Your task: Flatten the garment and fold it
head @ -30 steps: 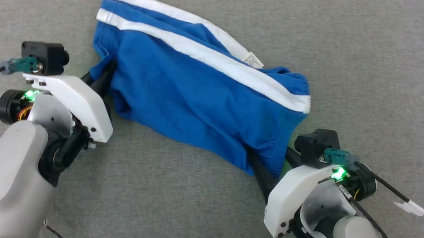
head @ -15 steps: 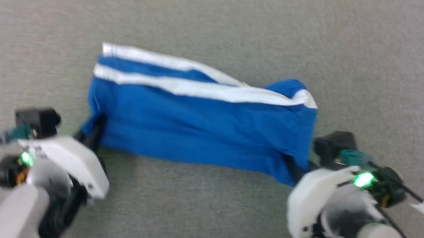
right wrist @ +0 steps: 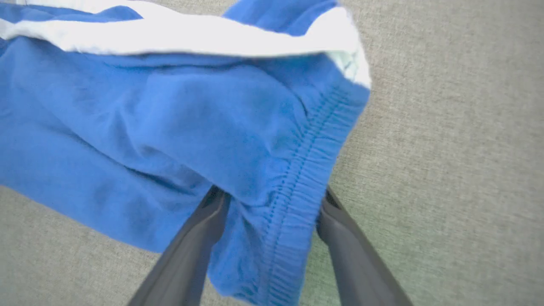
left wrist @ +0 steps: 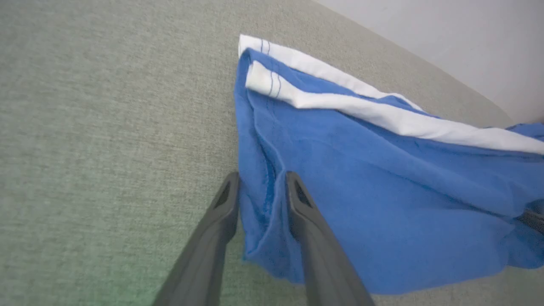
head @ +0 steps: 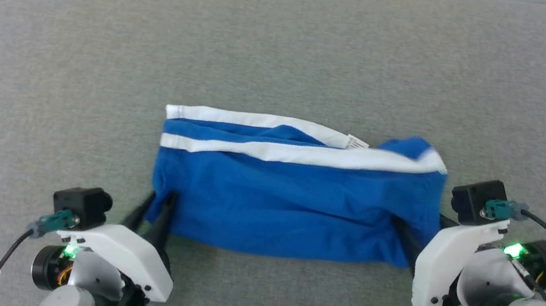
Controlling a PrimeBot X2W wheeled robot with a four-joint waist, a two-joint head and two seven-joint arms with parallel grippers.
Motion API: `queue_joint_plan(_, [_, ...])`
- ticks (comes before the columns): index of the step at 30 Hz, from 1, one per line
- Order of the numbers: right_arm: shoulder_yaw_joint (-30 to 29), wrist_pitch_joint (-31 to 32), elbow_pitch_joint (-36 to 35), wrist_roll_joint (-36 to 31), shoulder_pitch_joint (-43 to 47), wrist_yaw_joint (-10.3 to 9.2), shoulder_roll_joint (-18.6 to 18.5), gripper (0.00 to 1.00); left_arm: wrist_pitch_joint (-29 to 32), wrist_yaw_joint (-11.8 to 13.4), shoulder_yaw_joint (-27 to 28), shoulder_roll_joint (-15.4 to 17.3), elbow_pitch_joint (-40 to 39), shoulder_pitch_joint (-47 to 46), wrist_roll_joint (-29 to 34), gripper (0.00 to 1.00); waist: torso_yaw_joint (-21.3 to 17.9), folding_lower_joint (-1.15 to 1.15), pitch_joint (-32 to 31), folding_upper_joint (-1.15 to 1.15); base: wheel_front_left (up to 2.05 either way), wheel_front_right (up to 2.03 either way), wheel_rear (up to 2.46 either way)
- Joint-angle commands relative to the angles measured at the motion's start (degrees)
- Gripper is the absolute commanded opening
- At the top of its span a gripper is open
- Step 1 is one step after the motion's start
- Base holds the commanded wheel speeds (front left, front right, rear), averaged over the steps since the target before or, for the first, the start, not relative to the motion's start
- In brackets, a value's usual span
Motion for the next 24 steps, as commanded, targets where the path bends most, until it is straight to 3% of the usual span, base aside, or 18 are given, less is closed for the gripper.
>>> queue_joint_plan(1, [-0.27, -0.52, 0.21, 0.55, 0.69, -0.11, 0.27, 1.00, -1.07, -0.34, 0.44, -0.42, 0.24, 0.11, -0.69, 1.00, 0.53, 0.00, -0.38, 0.00, 0.00, 0.00, 0.00])
queue_joint_plan(7, [-3.39, -6.99, -1.38, 2.05, 3.46, -0.11, 2.11, 1.00, -8.83, -3.32, 2.20, -2.46, 2.51, 0.23, -2.18, 1.00, 1.29, 0.00, -3.91, 0.00, 0.00, 0.00, 0.00])
queue_joint_plan(14, [-9.34, -16.72, -5.24, 3.54, 7.89, -0.11, 5.08, 1.00, -20.37, -5.41, 4.82, 0.31, 3.27, -0.92, 3.48, 1.00, 1.80, 0.00, -6.22, 0.00, 0.00, 0.00, 0.00])
queue_joint_plan(19, [-11.39, -22.18, -3.39, 6.91, 8.70, -0.11, 5.38, 1.00, -22.21, -7.05, 7.01, 0.84, 3.99, -4.14, 9.31, 1.00, 2.09, 0.00, -6.15, 0.00, 0.00, 0.00, 0.00])
queue_joint_plan(24, [-11.51, -24.98, 2.66, 9.22, 6.04, -0.11, 5.39, 1.00, -22.27, -8.99, 12.50, -2.69, 2.55, -7.09, 15.88, 1.00, 2.23, 0.00, -4.98, 0.00, 0.00, 0.00, 0.00])
